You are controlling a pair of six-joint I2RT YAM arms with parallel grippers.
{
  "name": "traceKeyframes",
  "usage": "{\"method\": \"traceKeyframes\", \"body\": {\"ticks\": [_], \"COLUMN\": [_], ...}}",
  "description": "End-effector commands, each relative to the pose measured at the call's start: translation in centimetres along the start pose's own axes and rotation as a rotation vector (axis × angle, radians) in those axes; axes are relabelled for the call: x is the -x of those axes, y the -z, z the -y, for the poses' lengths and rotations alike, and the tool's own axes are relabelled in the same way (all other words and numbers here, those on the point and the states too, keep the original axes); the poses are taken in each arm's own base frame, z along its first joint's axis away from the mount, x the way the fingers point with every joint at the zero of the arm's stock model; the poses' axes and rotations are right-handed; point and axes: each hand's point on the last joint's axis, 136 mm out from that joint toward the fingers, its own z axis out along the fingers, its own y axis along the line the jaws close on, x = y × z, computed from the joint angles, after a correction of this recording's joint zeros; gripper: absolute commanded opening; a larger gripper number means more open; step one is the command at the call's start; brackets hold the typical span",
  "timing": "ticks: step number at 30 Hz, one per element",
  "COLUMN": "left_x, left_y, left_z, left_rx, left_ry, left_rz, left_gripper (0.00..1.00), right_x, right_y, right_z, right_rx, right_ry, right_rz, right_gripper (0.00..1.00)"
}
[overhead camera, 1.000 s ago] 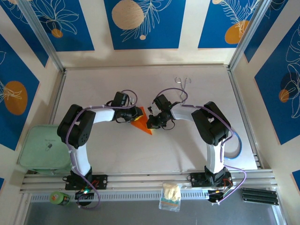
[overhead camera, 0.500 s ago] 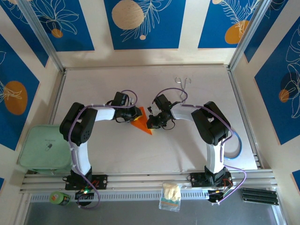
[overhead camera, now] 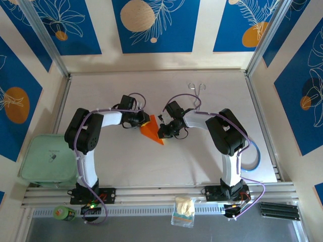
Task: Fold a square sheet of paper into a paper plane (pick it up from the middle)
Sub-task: Fourth fold the wing at the center of the table.
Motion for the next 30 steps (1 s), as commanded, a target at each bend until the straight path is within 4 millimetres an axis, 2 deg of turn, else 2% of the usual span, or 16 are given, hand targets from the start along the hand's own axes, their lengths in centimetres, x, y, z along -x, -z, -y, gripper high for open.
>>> {"method": "traceKeyframes", "body": {"ticks": [1,5,9,12,15,17,20,26,30], "left_x": [2.9,4.5,6.2,7.3,7.6,7.0,5.4,0.4,-0.8], "left_y": [0.9,1.5,2.3,3.2,4.6,5.8,6.3,2.6,0.8], "left_z": [-4.7,-5.6,-5.7,-4.3,-1.5,0.7,2.2,3.4,2.7], "left_rx": [0.168,0.18,0.156,0.123,0.051,0.003,-0.018,-0.079,-0.055], "left_ry": [-0.015,-0.019,-0.009,-0.03,-0.058,-0.072,-0.073,-0.054,-0.046], "left_rz": [0.072,0.095,0.135,0.156,0.178,0.197,0.215,0.131,0.089], "left_gripper": [0.19,0.19,0.18,0.19,0.19,0.19,0.19,0.15,0.14], "right_x": [-6.0,-6.1,-6.1,-6.0,-5.8,-5.7,-5.6,-5.6,-5.5], "right_y": [-1.9,-2.1,-2.1,-2.2,-2.2,-2.2,-2.2,-2.5,-2.4], "right_z": [6.0,6.1,6.1,6.0,5.9,5.8,5.6,5.7,5.5], "right_rx": [-0.21,-0.208,-0.207,-0.203,-0.2,-0.197,-0.188,-0.178,-0.158], "right_ry": [-0.114,-0.121,-0.127,-0.131,-0.135,-0.138,-0.141,-0.158,-0.164], "right_rz": [-0.193,-0.196,-0.195,-0.194,-0.191,-0.188,-0.188,-0.192,-0.183], "right_gripper": [0.02,0.01,0.02,0.01,0.01,0.01,0.01,0.01,0.01]}}
